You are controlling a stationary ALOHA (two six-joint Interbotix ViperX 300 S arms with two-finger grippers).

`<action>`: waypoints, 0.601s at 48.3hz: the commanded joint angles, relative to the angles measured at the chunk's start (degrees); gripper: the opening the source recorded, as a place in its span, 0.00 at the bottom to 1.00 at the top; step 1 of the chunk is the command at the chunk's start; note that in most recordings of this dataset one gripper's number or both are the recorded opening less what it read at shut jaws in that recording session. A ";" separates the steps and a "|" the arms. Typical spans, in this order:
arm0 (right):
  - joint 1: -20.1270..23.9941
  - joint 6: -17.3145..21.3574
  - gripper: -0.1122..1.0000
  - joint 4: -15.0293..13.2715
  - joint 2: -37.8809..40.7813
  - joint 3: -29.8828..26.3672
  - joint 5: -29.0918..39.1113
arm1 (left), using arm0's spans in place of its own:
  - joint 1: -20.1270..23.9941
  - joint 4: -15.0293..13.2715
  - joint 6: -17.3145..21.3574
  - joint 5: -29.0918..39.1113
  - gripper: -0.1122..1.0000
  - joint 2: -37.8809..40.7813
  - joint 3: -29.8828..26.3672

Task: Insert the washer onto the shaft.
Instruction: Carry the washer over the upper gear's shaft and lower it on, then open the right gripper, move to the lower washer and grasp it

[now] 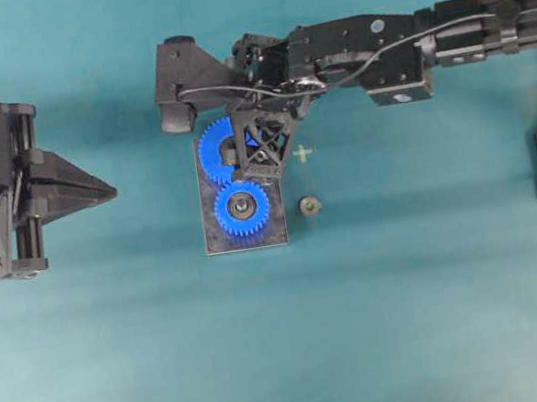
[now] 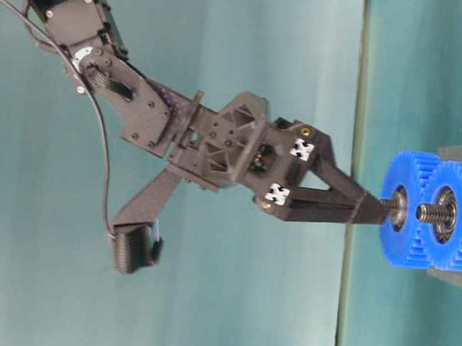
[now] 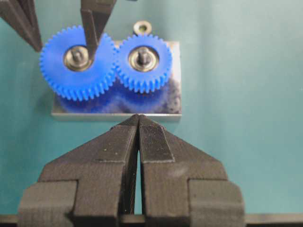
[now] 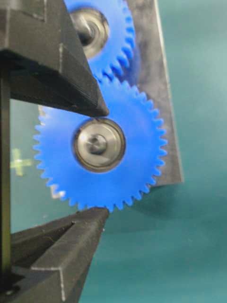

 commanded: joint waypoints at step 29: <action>10.11 0.44 0.82 0.00 -10.20 18.72 -7.12 | -0.09 0.09 -0.09 -1.58 0.11 -0.44 -0.35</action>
